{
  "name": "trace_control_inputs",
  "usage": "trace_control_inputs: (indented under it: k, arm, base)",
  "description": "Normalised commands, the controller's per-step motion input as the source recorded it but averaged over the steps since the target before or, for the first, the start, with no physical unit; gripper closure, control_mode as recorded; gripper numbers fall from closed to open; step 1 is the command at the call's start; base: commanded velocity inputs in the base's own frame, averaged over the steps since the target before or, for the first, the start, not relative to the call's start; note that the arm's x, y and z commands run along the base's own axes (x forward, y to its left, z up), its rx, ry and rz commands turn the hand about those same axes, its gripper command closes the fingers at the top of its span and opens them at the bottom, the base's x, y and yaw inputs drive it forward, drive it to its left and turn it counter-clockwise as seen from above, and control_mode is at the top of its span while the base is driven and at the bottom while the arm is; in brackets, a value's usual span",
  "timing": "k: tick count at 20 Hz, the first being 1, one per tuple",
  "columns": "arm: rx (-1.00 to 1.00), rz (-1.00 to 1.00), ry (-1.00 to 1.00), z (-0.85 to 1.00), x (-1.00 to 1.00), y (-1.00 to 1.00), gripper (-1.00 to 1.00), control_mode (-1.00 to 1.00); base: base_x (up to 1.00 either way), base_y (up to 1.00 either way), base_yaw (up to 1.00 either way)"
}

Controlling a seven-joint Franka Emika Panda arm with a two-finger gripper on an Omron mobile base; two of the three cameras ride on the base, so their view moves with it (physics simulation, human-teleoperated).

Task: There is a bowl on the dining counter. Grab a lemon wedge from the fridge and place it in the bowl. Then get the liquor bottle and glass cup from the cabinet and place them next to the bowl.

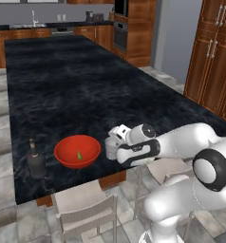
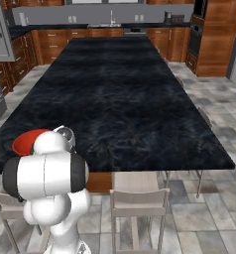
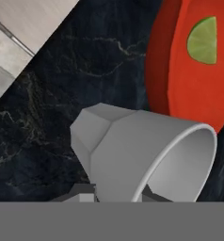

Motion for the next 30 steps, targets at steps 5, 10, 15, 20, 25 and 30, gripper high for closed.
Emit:
trace_control_inputs:
  k: [5, 10, 15, 20, 25, 30]
  arm:
    - [-0.11, 0.0, 0.03, -0.08, 0.42, 0.15, 1.0, -1.0]
    - [-0.03, 0.0, 0.01, -0.11, 0.42, 0.05, 1.0, -1.0]
    - [0.0, 0.0, 0.0, -0.19, 0.39, 0.05, 1.0, -1.0]
    - [-0.04, 0.0, 0.01, -0.37, 0.12, 0.01, -1.0, -1.0]
    - [-0.02, 0.0, 0.0, -0.14, 0.0, -0.01, -1.0, -1.0]
    - [0.01, 0.0, 0.0, 0.18, -0.02, -0.19, -1.0, -1.0]
  base:
    - [0.0, 0.0, 0.0]
    - [0.0, 0.0, 0.0]
    - [0.0, 0.0, 0.0]
    - [0.0, 0.0, 0.0]
    - [0.0, 0.0, 0.0]
    - [0.0, 0.0, 0.0]
